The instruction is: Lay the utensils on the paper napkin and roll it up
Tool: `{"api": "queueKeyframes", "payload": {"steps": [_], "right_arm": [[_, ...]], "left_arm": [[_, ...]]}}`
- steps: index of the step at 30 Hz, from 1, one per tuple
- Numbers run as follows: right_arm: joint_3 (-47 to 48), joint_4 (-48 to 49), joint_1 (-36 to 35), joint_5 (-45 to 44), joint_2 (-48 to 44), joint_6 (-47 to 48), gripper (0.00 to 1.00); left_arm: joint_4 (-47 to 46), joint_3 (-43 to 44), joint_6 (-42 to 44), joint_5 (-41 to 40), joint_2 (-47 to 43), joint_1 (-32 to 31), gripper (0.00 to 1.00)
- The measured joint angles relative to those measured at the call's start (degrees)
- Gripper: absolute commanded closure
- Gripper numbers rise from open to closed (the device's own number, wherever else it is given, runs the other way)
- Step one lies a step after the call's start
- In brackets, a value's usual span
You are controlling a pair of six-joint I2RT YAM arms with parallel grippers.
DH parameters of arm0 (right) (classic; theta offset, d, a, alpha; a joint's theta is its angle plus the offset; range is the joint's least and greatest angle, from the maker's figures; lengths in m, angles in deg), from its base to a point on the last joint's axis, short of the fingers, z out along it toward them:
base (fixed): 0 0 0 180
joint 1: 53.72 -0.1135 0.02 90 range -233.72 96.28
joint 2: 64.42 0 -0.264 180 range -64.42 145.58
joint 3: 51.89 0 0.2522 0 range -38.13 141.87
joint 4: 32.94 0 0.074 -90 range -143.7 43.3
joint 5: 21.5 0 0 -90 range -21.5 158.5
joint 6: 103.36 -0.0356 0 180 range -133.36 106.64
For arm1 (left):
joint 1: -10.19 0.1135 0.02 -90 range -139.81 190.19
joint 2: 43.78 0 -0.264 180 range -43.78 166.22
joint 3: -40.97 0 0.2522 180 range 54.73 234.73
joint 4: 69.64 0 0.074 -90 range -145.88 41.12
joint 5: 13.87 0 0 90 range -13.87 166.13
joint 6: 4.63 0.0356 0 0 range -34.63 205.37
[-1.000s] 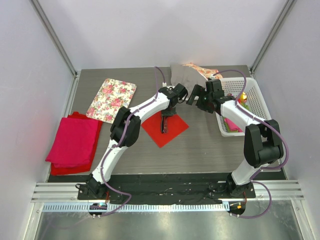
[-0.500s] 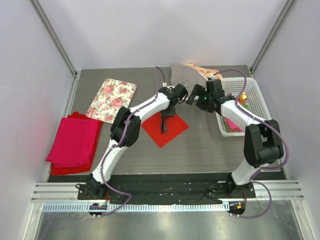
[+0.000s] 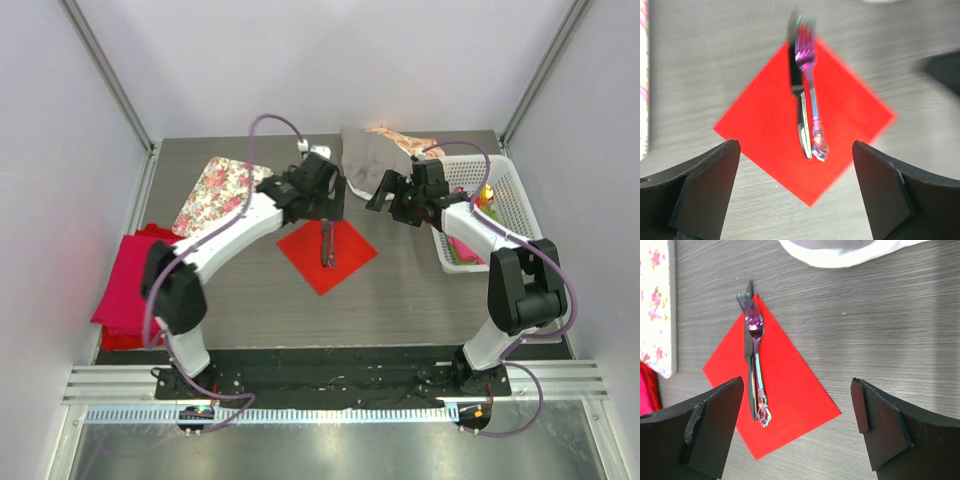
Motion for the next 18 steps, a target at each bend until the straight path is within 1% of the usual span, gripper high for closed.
{"api": "queueKeyframes", "payload": {"steps": [3,6,9,13,17,18], "right_arm": [[-0.48,0.66,0.0,2.4,0.0,0.0,0.02],[-0.48,1.49,0.0,5.18,0.0,0.04,0.02],[-0.48,1.99,0.0,7.87,0.0,0.22,0.03],[-0.48,2.14,-0.02,10.91,0.02,0.63,0.03],[-0.48,2.29,-0.24,12.79,0.24,1.05,0.03],[-0.48,2.34,-0.33,13.05,0.33,1.07,0.03]], "left_arm": [[-6.75,-5.86,2.78,3.21,-11.06,1.9,0.0],[-13.29,-11.04,8.76,7.37,-17.35,3.52,0.0],[-16.28,-17.16,15.43,12.5,-20.11,3.8,0.0],[-17.33,-25.81,22.86,19.78,-20.33,3.39,0.0],[-22.38,-39.93,27.12,23.8,-24.76,3.08,0.0],[-22.91,-42.18,28.2,24.02,-26.25,2.99,0.0]]}}
